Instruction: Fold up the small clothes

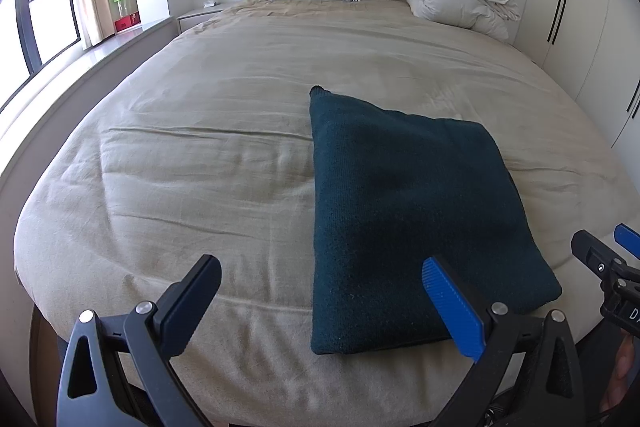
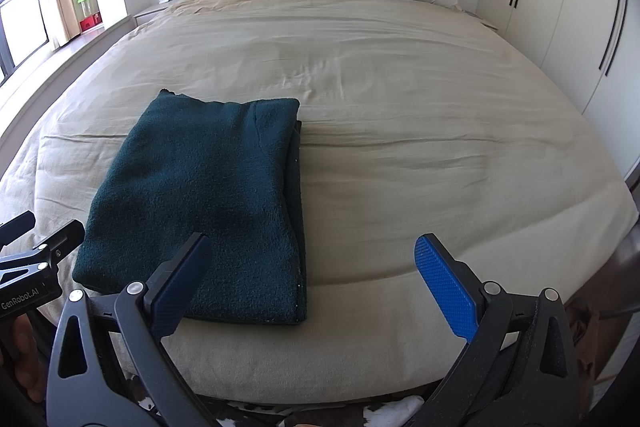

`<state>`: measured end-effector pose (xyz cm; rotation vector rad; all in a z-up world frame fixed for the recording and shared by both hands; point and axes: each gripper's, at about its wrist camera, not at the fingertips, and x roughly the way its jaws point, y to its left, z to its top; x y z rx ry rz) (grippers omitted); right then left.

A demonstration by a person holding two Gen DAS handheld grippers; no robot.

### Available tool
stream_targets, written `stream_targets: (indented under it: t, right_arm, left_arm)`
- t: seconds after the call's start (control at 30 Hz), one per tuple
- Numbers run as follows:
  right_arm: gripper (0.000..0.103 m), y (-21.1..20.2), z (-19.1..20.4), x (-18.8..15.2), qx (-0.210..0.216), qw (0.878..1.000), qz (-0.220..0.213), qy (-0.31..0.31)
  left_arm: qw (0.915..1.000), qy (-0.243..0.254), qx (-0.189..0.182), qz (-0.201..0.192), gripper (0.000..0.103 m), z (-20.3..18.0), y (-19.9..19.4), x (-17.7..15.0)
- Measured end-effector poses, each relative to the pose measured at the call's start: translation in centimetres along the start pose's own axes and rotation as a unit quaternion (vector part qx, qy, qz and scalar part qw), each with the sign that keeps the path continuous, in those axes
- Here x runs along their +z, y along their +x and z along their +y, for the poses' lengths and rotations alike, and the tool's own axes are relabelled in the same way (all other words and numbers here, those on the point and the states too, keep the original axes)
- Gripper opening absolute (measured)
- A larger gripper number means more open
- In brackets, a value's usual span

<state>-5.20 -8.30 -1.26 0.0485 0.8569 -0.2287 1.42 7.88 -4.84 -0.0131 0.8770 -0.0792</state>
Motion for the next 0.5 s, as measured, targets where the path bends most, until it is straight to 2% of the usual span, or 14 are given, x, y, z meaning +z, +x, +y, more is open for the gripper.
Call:
stream_targets:
  t: [0.5]
  right_arm:
    - [0.103,0.27,-0.29,-0.27,0.002,1.000,0.004,0.001]
  left_arm:
    - [1.0000,0.001,-0.002,0.001,0.103,0.55,0.40,0.18]
